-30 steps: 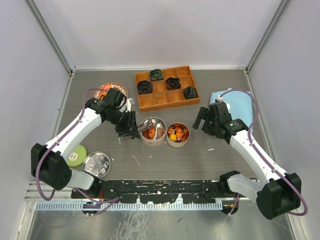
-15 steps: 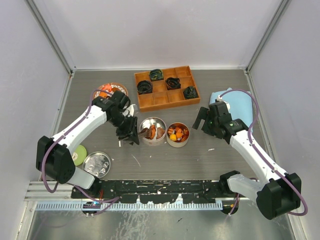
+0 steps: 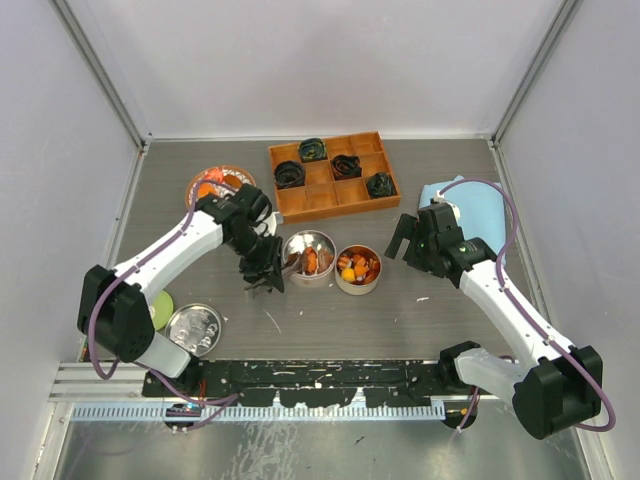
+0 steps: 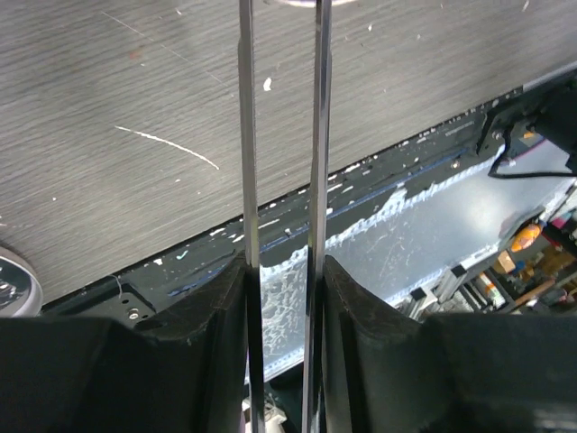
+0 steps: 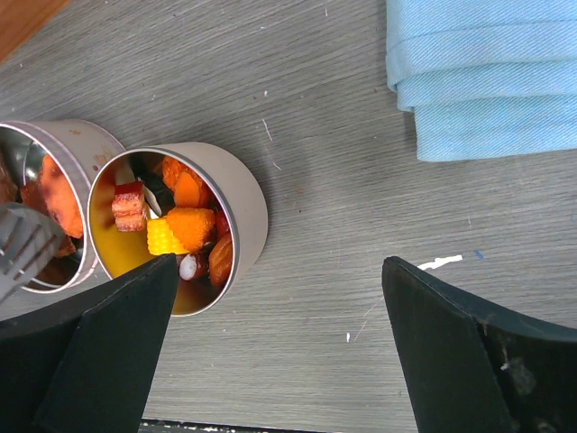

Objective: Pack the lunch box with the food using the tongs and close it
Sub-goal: Pick up the fake food from the plate.

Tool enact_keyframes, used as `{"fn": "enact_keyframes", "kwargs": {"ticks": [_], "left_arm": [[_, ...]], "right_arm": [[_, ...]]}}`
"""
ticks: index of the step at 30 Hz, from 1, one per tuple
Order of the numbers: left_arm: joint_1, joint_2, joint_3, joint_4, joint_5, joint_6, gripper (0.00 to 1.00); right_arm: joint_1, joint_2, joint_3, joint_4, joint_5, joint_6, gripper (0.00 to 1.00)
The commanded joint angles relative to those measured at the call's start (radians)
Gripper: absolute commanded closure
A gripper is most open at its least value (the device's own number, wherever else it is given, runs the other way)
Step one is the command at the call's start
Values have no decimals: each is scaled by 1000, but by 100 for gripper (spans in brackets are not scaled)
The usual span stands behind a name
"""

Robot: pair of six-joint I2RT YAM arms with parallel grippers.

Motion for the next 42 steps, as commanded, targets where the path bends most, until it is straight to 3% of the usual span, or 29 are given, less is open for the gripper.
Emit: {"fn": "enact_keyframes", "kwargs": {"ticks": [1,8,15,24,31,42], "left_arm": [[-4,-31,86,-29,-85,-7,64],[-2,-83,242,-74,-96,2,61],[42,-115,286,-59,-132,-7,64],[304,-137,238,43,-87,-6,63],[525,-39,226,144,-31,-57,60],[614,120,266,195,-129,-141,58]], "right_arm": [[-4,-8,21,24,7,0,0],[-5,-3,26,24,3,2,0],[-5,-8,27,24,3,2,0],[-4,-12,23,20,8,-1,0],[-5,-17,34,9,19,-6,0],[-4,-6,37,4,29,-13,0]]}}
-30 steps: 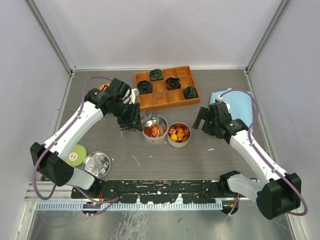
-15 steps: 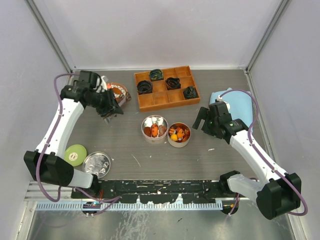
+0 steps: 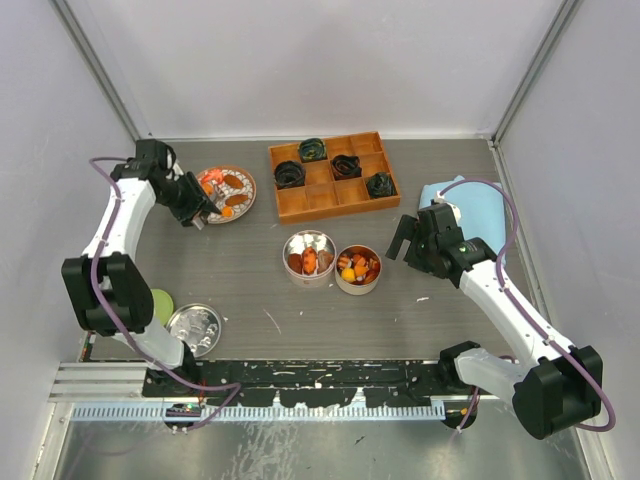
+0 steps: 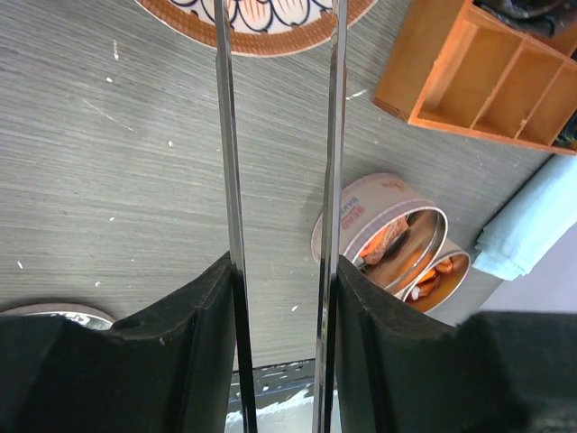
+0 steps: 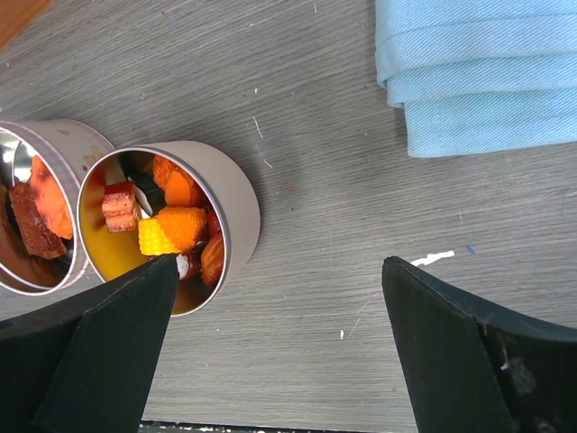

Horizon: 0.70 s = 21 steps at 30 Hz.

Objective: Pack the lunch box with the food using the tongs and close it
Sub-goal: Pick up the fake food from the plate.

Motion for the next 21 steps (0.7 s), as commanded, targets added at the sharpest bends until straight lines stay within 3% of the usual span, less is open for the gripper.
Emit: {"fn": "enact_keyframes", "kwargs": {"ticks": [1,10,21], "left_arm": [[7,22,32,88,-13,-57,58],[7,110,30,188,-66,-103,58],[6,173,45,192,-55,-105,59]], "right_arm": [[-4,-3,39,16,17,-13,0],[-4,1,34,17,20,-17,0],[-4,8,29,22,20,-18,0]]}}
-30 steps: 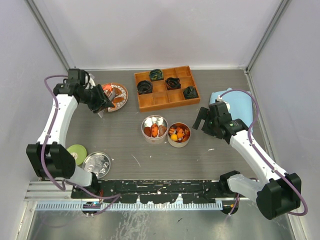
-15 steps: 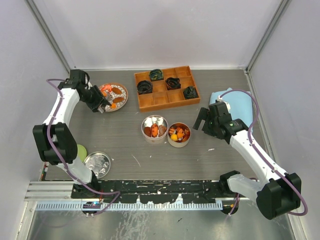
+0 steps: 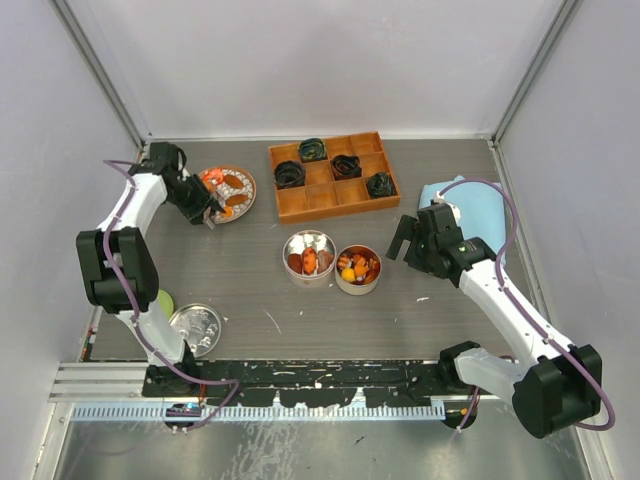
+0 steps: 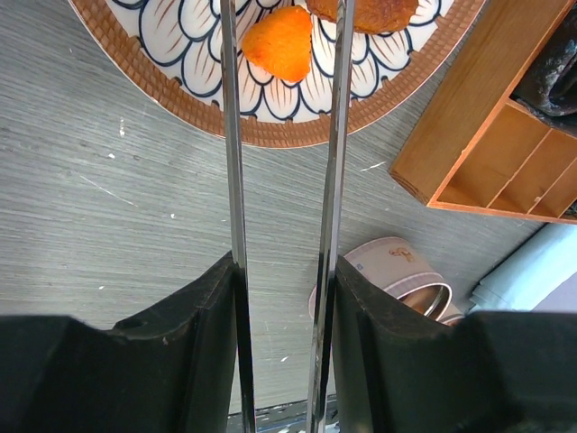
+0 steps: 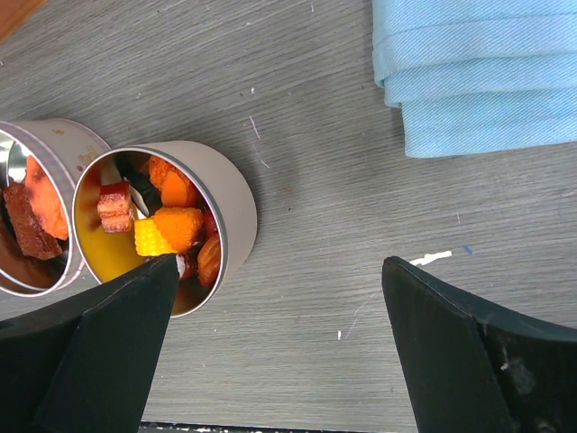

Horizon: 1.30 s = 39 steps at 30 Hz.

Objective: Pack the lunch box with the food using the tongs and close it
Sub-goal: Pick up the fake food from the plate.

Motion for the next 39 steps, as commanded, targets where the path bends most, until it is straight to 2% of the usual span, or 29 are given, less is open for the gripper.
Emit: {"fn": "enact_keyframes", "kwargs": {"ticks": [1,6,10,20,27,32,36,39], "left_arm": [[7,-4,44,46,-9,-12,59],[3,21,60,12,1,0,62],[-13,5,57,-21,-52,19,64],[-48,7,60,-39,-106,14,63],[-58,-17,26,-49,-128,18,79],[-58,-65,-13,-48,-131,30,84],[-59,-97,-30,-58,-130,44,86],[-58,-107,-35,-58,-134,55,80]], "right_arm": [[-5,5,30,25,13,-15,0],[-4,15,34,28,7,-15,0],[-4,15,32,30,6,-13,0],[-4,30,31,43,-9,-12,0],[-5,15,19,41,1,-14,0],[-4,16,14,42,-1,-13,0],[-4,16,17,42,-1,-13,0],[-4,13,16,42,0,-12,0]]}}
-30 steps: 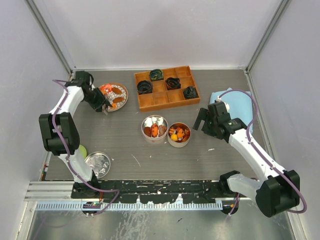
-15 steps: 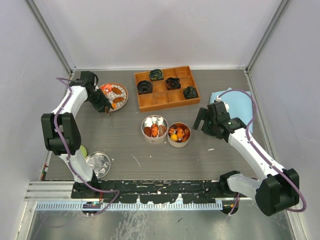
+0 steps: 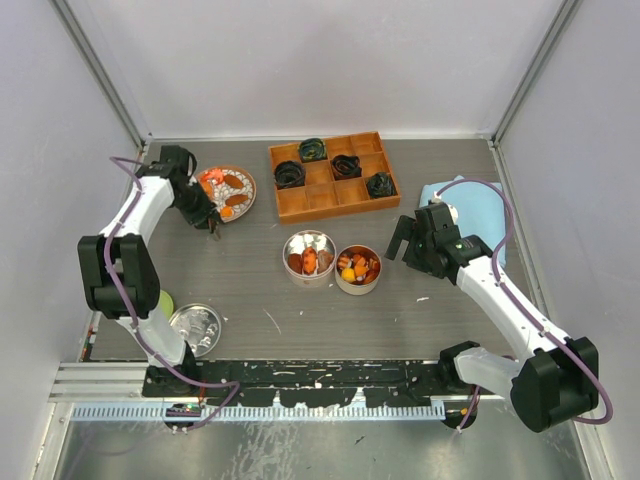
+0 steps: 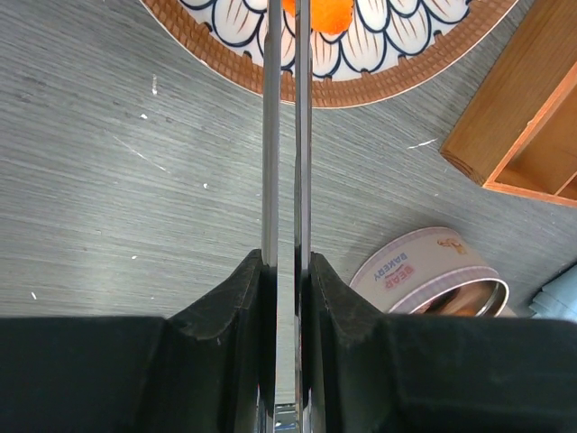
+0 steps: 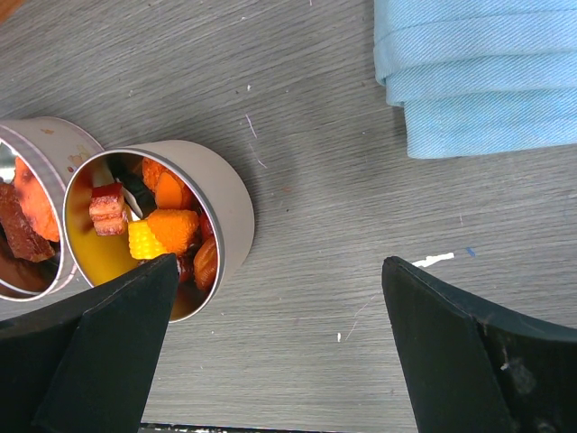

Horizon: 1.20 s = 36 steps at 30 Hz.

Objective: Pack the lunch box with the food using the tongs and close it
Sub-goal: Pick up the fake food from the plate.

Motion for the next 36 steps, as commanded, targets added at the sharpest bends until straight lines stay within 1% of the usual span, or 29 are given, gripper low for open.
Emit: {"fn": "enact_keyframes", "kwargs": {"ticks": [1,5,10,14,18,24,29,36], "left_arm": [[4,-62,4,-2,-17,30,78],[6,-38,39,-15,-18,42,76],[7,-1,87,-36,-14,52,69],[7,24,111,-48,-23,57,68],[7,38,126,-65,-65,66,68],[8,27,135,-80,-99,78,67],[7,6,151,-94,-94,87,66],[7,-30,165,-128,-130,121,62]], "right_arm": [[-4,-19,14,33,4,-11,0],[-4,-21,14,31,2,-10,0],[-5,-28,9,30,10,-12,0],[-4,-24,5,29,10,-13,0],[-5,-22,1,28,11,-14,0],[-5,-19,-3,30,13,-15,0],[-4,-15,-9,29,14,-18,0],[-4,-7,-6,31,13,-21,0]]}}
